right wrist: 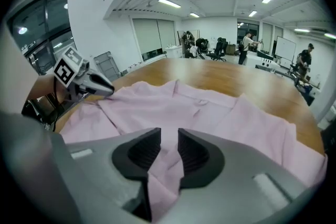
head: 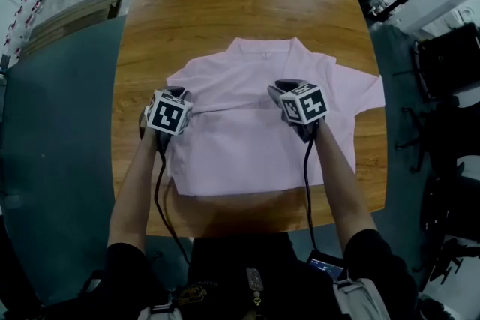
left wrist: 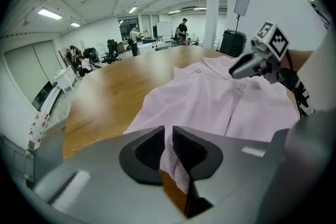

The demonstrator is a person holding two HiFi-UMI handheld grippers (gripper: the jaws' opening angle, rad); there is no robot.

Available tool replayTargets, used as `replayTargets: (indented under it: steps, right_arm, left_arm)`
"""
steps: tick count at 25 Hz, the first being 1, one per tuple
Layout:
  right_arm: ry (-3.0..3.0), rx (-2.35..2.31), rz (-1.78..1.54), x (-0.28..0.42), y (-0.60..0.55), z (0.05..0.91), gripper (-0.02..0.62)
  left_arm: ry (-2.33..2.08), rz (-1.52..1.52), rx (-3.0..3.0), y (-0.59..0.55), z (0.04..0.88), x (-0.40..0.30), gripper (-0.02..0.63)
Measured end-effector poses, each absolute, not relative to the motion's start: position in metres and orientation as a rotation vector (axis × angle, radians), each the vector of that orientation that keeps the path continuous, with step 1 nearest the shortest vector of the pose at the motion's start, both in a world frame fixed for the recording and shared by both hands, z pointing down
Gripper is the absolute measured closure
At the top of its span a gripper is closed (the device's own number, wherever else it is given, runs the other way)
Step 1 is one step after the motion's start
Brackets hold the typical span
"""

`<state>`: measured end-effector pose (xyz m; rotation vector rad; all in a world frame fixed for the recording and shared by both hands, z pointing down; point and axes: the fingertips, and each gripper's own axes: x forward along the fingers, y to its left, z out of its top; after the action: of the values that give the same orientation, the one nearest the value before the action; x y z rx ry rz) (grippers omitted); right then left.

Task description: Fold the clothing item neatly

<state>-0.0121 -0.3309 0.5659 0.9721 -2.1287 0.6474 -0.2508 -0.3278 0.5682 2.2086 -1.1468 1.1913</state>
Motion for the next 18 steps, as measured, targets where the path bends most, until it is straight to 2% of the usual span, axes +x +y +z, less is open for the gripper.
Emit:
replayTargets:
  steps: [4,8,10,12,18]
  right_arm:
    - [-2.079,0.886,0.693,-0.014,-0.305,0.588,0.454]
    - [-2.013,0.889,0.682,-0.010,-0.306,0.606,0.451]
    - [-2.018,0.849,0.662,-0.014,-0.302,0.604,0.519]
    - [-2.040,0.809,0.662,-0.017,-0.296,0.594,0.546]
    - [-2.046,0.768,0.724,-0.003,-0.278,0.579,0.551]
  left_arm:
    - [-1.191,1.178,2.142,-0.340,0.585,-0.268,0.551]
    - [-1.188,1.197,2.108,-0.343,0.597,-0.278,0.552]
    - [-1.186,1.217,2.103,-0.346,0.601,-0.279,0.552]
    - [-1.214,1.247,2.123,-0.354,0.599,-0.283,0.552]
    - [-1.194,1.208,2.118,-0.357,0.609,-0.283,0.551]
